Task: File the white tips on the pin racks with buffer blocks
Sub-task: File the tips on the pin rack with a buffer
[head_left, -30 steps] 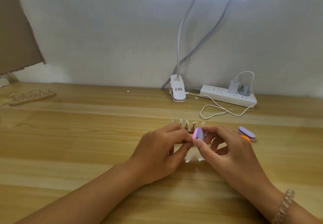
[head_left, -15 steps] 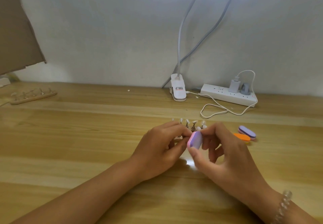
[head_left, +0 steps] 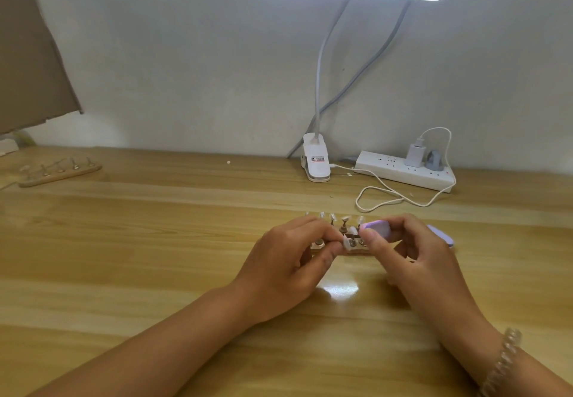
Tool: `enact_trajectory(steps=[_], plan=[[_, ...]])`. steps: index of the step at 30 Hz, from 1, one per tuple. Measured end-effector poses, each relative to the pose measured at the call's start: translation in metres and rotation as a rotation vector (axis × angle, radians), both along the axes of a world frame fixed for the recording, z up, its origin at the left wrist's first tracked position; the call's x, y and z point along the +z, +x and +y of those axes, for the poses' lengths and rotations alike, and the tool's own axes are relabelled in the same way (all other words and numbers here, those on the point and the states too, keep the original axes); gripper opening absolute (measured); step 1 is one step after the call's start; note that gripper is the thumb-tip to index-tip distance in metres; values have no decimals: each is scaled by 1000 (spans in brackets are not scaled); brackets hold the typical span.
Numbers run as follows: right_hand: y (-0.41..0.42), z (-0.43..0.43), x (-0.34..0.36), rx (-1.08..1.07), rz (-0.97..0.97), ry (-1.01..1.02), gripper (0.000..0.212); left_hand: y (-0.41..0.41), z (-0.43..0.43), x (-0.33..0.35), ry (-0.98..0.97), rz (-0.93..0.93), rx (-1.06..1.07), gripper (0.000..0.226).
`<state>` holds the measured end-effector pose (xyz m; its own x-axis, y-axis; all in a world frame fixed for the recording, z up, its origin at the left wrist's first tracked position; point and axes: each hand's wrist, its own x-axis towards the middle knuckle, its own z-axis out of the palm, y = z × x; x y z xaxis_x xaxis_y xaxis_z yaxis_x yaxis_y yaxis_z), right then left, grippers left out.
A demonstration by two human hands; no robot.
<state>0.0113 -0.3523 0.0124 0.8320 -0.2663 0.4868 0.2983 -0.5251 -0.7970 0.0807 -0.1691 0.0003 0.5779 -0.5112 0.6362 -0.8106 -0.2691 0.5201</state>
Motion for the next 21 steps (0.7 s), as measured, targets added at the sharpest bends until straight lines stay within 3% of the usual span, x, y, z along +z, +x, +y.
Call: enact_trajectory(steps=[2,6,11,16,21], plan=[[-2,2,1,24,-52,-50,7,1,0,-1,1,25,-8,8],[-8,15,-1,111,-72,-262,22,2,1,-2,11,35,-30,8],[1,-4,-2,-14,-33,-91,14,1,0,-2,9,48,-33,4],[-7,15,-2,125,-19,-192,23,1,2,0,15,5,-11,5],[-2,2,-1,-6,-20,-134,24,-1,2,0,13,-5,-7,7]])
